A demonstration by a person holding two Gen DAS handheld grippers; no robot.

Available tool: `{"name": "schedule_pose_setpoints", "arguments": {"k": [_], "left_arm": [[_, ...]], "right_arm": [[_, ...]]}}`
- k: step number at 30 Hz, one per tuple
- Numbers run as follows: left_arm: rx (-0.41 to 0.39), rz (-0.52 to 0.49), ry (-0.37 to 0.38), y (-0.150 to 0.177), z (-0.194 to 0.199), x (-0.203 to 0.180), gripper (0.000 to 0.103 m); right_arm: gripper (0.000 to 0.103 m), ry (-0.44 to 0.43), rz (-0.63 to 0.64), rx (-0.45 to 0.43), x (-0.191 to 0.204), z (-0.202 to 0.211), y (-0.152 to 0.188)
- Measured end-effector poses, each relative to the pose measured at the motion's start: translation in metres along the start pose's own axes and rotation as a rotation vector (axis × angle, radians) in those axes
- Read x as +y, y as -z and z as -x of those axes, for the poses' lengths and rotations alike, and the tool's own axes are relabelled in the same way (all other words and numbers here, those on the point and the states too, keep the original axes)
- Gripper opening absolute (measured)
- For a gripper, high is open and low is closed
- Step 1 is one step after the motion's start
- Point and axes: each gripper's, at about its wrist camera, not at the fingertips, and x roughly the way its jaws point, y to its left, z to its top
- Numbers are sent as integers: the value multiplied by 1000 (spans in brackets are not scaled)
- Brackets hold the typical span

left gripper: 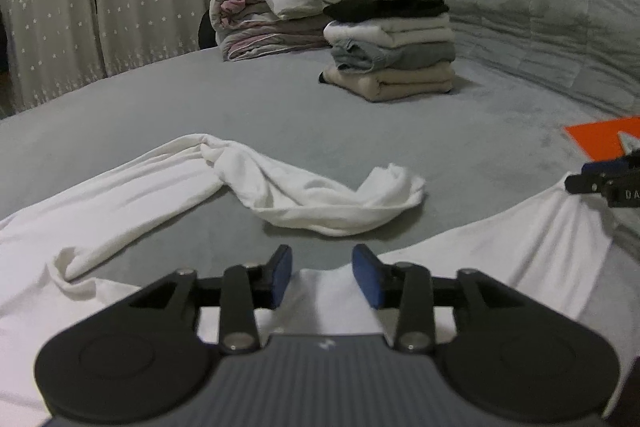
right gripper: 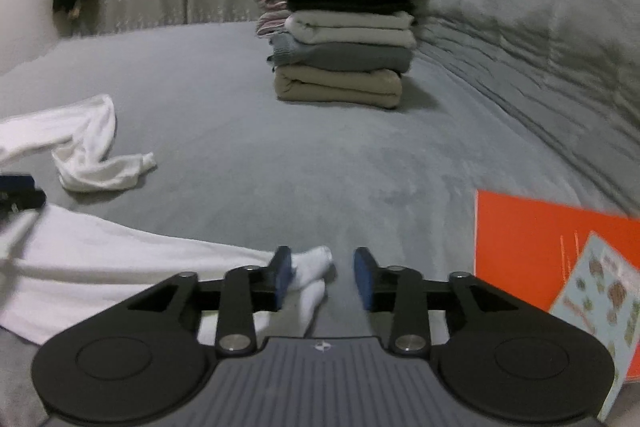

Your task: Fold clothes

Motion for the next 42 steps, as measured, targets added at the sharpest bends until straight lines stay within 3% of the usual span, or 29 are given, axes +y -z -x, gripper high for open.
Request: {"name": "schedule_pose_setpoints", "arguments": {"k": [7,16,21,27,31,32,33,34,36,42], "left_arm": [[-33,13,121,10,23,-25,57],[-51,-92,270,40,37,-68,57],[-50,-161,304,46,32,-89,57],[-51,-146,312,40,17,-103,56],[-50,-138,305,35,7,-116,49],[-48,-140,297,34,5,-120,45],[-46,-141,290,32,3,-123,34],[-45,-142,282,31,1,-127,20],[-46,-146,280,27,2,-133,7],[-72,-167,364,30,15,-144,7]], "right_arm": [[37,-79,-195,27,-16,27,21],[37,-198,-468,10,-35,56,50],[37,-268,-553,-2,-42,63,63],[37,-359,-644,-30,-46,52,63],[30,-361,-656,-29,-38,31,57],[18,-357,-665,-31,-36,27,57],[7,-352,-680,-35,-35,25,58],[6,-342,-694,-46,-35,26,58],[6,-318,-716,-71,-35,30,58],[6,-166,-585,-156,-24,75,57]]}}
